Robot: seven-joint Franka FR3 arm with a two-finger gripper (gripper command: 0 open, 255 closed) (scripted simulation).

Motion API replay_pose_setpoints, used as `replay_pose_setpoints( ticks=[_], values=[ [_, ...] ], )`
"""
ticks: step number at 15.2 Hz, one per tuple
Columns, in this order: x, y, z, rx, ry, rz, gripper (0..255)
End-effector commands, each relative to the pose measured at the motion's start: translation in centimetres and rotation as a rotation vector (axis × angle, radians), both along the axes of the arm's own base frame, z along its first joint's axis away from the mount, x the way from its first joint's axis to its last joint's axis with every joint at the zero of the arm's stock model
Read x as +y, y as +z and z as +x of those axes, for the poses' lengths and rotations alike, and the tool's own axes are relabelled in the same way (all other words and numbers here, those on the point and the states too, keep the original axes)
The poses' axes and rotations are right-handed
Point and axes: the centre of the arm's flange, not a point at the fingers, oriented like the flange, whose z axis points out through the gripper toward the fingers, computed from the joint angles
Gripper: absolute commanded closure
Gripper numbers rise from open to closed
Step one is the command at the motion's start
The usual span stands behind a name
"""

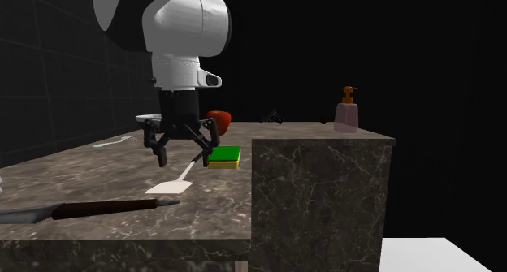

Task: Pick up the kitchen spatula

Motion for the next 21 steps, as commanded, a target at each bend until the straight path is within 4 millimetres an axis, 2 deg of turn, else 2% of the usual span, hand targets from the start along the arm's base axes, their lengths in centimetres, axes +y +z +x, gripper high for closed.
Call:
replay_pose_setpoints(
  ticks=[1,3,4,13,21],
  values=[
    [0.1,-1.1,0.0,0.000,0.000,0.000,0],
    [0.1,-1.4,0.0,0.000,0.000,0.000,0],
    [0.1,-1.3,0.0,0.000,0.000,0.000,255],
    [0.1,-1.4,0.0,0.000,0.000,0.000,255],
    [0.1,2.8,0.0,0.000,0.000,0.000,255]
  ],
)
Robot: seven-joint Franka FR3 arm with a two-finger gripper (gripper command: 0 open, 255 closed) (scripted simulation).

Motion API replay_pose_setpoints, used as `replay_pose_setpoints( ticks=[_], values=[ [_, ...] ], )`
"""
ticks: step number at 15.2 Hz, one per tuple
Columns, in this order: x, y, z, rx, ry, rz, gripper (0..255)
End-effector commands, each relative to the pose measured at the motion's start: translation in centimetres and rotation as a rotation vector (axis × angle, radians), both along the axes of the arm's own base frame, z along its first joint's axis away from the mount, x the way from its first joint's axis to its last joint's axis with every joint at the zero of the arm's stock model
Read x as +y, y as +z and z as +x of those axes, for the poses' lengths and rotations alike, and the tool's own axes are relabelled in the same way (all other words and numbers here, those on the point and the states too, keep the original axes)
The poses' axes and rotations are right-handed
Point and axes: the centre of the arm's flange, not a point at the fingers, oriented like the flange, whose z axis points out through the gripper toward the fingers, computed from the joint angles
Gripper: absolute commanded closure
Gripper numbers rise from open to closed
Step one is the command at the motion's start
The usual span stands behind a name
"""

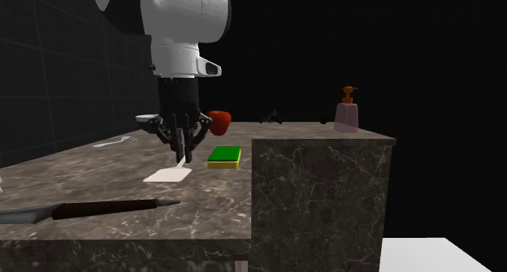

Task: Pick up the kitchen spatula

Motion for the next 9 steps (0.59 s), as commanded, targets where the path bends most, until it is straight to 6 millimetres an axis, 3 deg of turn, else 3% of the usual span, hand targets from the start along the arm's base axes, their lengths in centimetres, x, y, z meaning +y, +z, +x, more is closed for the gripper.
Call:
replay_pose_setpoints(
  ticks=[1,7,9],
  values=[
    [0.0,1.0,0.0,0.000,0.000,0.000,255],
    [0.0,4.2,0.0,0.000,0.000,0.000,255],
    [0.0,4.3,0.0,0.000,0.000,0.000,255]
  ],
)
